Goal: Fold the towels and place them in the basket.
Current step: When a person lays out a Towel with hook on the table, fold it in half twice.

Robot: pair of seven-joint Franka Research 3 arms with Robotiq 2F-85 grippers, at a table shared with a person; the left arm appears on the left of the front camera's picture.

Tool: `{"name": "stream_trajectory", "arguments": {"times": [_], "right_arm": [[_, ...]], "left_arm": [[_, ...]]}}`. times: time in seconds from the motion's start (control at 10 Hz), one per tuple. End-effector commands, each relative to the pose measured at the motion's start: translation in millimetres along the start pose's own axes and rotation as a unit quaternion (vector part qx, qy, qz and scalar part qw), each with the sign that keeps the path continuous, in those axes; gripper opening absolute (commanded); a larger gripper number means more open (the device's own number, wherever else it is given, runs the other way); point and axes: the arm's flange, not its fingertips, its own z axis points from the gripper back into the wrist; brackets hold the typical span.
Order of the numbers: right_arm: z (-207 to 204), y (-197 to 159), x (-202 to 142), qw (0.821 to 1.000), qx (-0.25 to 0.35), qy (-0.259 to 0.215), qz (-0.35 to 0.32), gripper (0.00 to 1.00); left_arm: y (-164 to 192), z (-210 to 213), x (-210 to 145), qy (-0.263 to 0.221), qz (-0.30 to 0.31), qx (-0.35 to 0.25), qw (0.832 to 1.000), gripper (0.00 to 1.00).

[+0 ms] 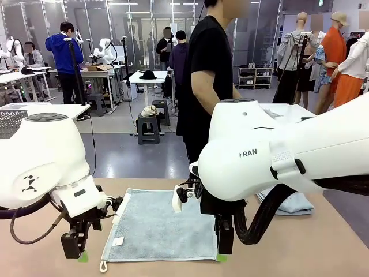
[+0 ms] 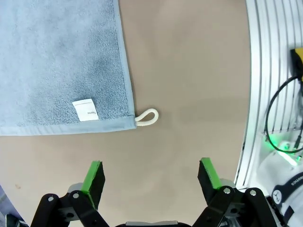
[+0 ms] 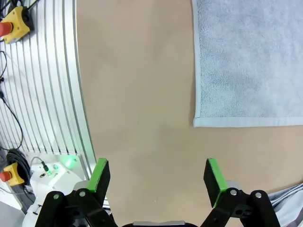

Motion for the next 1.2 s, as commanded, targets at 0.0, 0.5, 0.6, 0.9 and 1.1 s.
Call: {"name": "stream_trajectory", "arguments": {"times": [0.0, 0.5, 0.6, 0.9, 1.1], "right_arm": [[0, 2, 1, 1.0, 0.0, 0.001, 0.003, 1.0], [-30, -2, -2, 0.999, -0.026, -0.026, -0.003, 1.0], [-39, -5, -1, 1.0, -0.018, -0.025, -0.004, 1.0], [-62, -10, -4, 1.0, -0.016, -0.012, 0.001, 1.0], [-75, -15, -4, 1.0, -0.019, -0.016, 0.004, 1.0]], "left_arm": [[-1, 2, 0, 0.0, -0.001, 0.001, 1.0, 1.0], [-3, -28, 4, -0.003, 0.035, 0.02, 0.999, 1.0], [-2, -36, 3, -0.004, 0.038, 0.011, 0.999, 1.0], [4, -59, -1, -0.004, 0.042, -0.012, 0.999, 1.0], [8, -76, -3, -0.021, 0.041, -0.018, 0.999, 1.0]]}}
